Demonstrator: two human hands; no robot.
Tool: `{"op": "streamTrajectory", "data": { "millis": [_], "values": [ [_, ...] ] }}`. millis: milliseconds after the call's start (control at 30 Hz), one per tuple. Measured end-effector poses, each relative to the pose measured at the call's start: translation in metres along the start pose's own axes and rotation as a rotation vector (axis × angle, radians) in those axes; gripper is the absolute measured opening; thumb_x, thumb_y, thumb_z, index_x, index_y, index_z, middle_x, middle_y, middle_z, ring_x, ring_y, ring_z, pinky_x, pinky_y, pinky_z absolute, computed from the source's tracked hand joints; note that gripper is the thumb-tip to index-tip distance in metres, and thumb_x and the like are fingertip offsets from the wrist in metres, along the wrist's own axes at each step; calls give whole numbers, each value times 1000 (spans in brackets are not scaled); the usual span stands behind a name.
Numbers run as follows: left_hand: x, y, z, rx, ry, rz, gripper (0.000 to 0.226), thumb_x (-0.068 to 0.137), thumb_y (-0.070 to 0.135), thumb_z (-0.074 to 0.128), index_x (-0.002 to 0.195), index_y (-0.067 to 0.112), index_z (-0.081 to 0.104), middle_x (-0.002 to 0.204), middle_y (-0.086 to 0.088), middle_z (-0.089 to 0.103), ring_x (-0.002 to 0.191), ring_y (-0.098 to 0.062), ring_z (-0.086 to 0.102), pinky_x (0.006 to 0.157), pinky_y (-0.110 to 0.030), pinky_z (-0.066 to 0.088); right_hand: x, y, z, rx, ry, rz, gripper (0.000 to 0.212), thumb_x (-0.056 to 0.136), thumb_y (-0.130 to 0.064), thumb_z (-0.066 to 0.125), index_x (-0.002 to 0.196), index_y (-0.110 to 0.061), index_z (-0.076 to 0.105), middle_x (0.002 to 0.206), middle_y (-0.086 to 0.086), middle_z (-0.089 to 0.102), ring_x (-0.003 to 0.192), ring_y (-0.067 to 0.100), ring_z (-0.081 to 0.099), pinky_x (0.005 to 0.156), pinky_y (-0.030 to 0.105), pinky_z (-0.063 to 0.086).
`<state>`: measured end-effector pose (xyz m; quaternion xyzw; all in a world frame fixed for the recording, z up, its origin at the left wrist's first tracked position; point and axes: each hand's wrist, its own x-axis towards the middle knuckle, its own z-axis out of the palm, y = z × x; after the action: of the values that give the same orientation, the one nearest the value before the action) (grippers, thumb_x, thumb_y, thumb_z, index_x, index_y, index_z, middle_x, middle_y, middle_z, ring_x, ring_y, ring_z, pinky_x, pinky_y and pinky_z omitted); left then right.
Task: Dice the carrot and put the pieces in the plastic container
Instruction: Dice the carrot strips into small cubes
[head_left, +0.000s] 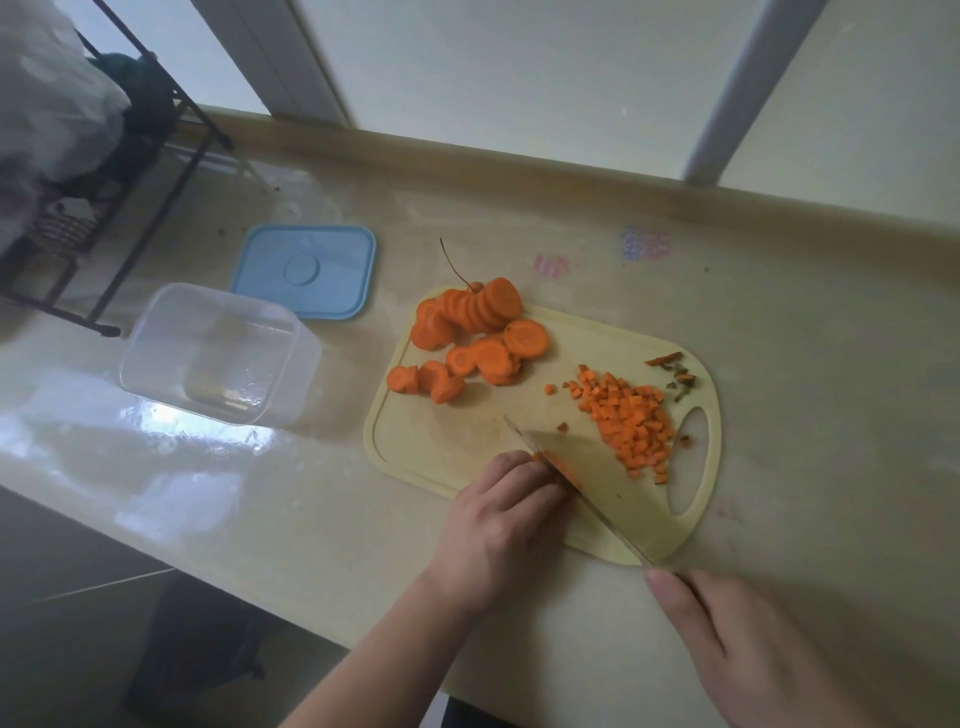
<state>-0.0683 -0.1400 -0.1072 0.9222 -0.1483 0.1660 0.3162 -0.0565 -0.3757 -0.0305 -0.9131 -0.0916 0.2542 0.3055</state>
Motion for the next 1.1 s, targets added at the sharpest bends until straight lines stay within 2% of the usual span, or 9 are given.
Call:
{"op": "streamTrajectory", "data": {
  "millis": [133,267,400,600,733,800,967,1033,1100],
  "values": [
    [-2,-2,1,1,-19,3,19,89,8,78,109,5,76,112,-10,70,111,-32,64,92,-39,54,-7,4,-2,-56,-6,20,96,70,-89,-5,67,-16,56,67,-3,66,68,2,61,66,29,46],
    [-2,-2,2,-6,-27,-9,20,90,8,78,110,6,75,115,-10,70,113,-31,64,93,-39,53,-1,0,-1,-76,-23,39,85,78,-79,-1,67,-17,55,67,1,64,70,6,61,66,27,46],
    [-1,0,3,-8,-9,-8,16,91,10,76,106,4,75,112,-11,70,111,-31,65,94,-39,53,6,-1,4,-59,-45,27,94,68,-90,-7,69,-19,54,65,0,63,67,11,61,65,36,49],
    [1,-1,4,-4,-3,12,21,87,7,80,107,3,76,112,-12,70,112,-31,64,96,-39,53,5,-8,5,-80,-56,29,95,66,-89,-11,72,-20,54,66,-1,62,69,11,61,67,37,50],
    [1,-1,4,-11,13,10,20,85,5,80,105,2,75,108,-13,70,109,-32,65,91,-39,55,16,-21,8,-53,-32,-61,73,84,-75,5,67,-19,49,62,2,57,62,14,58,62,37,47],
    [0,-1,3,-12,17,10,17,86,6,80,102,1,75,106,-13,69,106,-31,65,90,-39,55,21,-23,6,-32,-33,-92,68,86,-71,13,64,-17,48,59,3,56,58,14,56,56,34,44],
    [1,1,3,17,53,3,10,87,8,80,94,3,76,98,-10,68,96,-29,64,90,-36,54,12,-5,-10,67,-3,-25,55,92,-56,32,54,-17,39,51,-15,53,48,6,49,49,22,35],
    [-1,1,1,-7,59,-15,12,88,9,81,97,3,76,99,-9,68,98,-28,64,90,-36,54,11,-5,-13,76,-13,-32,53,92,-54,34,54,-17,38,53,-18,55,50,5,50,51,21,36],
    [-3,1,0,-34,68,-34,13,87,9,81,98,3,76,101,-8,68,100,-28,65,90,-35,55,10,-8,-12,77,-30,-50,57,87,-61,28,56,-15,40,55,-18,55,52,5,51,52,21,37]
  ]
}}
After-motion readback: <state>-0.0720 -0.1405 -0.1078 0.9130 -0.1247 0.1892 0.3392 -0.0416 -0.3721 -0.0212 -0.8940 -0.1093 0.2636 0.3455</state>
